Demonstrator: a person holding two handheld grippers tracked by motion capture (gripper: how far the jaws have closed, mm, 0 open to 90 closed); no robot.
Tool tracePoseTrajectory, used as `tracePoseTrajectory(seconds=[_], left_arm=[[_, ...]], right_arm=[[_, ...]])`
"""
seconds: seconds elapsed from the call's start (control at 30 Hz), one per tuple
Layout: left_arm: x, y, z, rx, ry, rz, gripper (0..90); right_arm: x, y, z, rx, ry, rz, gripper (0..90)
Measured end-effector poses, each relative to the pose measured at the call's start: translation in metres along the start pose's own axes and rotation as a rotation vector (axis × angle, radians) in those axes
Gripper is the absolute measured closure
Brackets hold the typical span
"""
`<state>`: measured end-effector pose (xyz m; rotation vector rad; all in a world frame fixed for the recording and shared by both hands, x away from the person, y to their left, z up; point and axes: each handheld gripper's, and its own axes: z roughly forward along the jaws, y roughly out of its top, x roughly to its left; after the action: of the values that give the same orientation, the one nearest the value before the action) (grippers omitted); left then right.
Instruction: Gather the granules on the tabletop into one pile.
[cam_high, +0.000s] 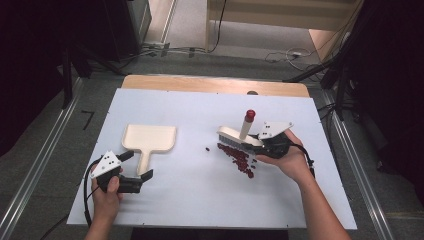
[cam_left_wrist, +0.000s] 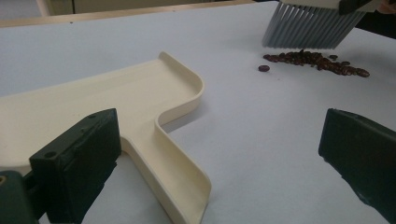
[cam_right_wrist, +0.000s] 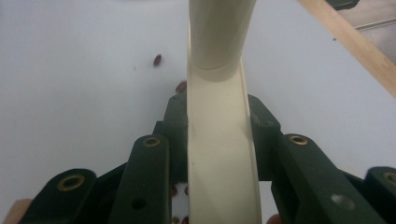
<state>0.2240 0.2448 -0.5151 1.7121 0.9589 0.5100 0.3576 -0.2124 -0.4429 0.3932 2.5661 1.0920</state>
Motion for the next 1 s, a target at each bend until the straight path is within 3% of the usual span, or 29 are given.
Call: tracePoseTrajectory(seconds=[0.17,0.3,0.4,0.5,0.7,1.0], left_arm=[[0.0,0.0,0.0,0.002,0.001,0.0,0.0],[0.0,0.0,0.0,0.002,0.0,0.002,0.0],[0.0,0.0,0.0,0.001,-0.001,0.002,0.0],[0.0,0.0,0.0,0.001,-0.003,0.004,0.0],[0.0,0.0,0.0,-0.002,-0.004,0.003,0.0],[-0.001,0.0,0.0,0.005,0.001,0.003,0.0]], right_arm=[[0.02,0.024,0.004,-0.038,0.013,0.226,65.4],[0.043,0.037,0.021,-0.024,-0.012,0.322,65.4],[0.052,0.039,0.035,-0.035,0.015,0.446,65.4],[0.056,0.037,0.046,-0.039,0.043,0.539,65.4],[0.05,0.022,0.047,-0.026,0.003,0.662,65.4],[0.037,-0.008,0.02,-0.03,-0.074,0.733,65.4]])
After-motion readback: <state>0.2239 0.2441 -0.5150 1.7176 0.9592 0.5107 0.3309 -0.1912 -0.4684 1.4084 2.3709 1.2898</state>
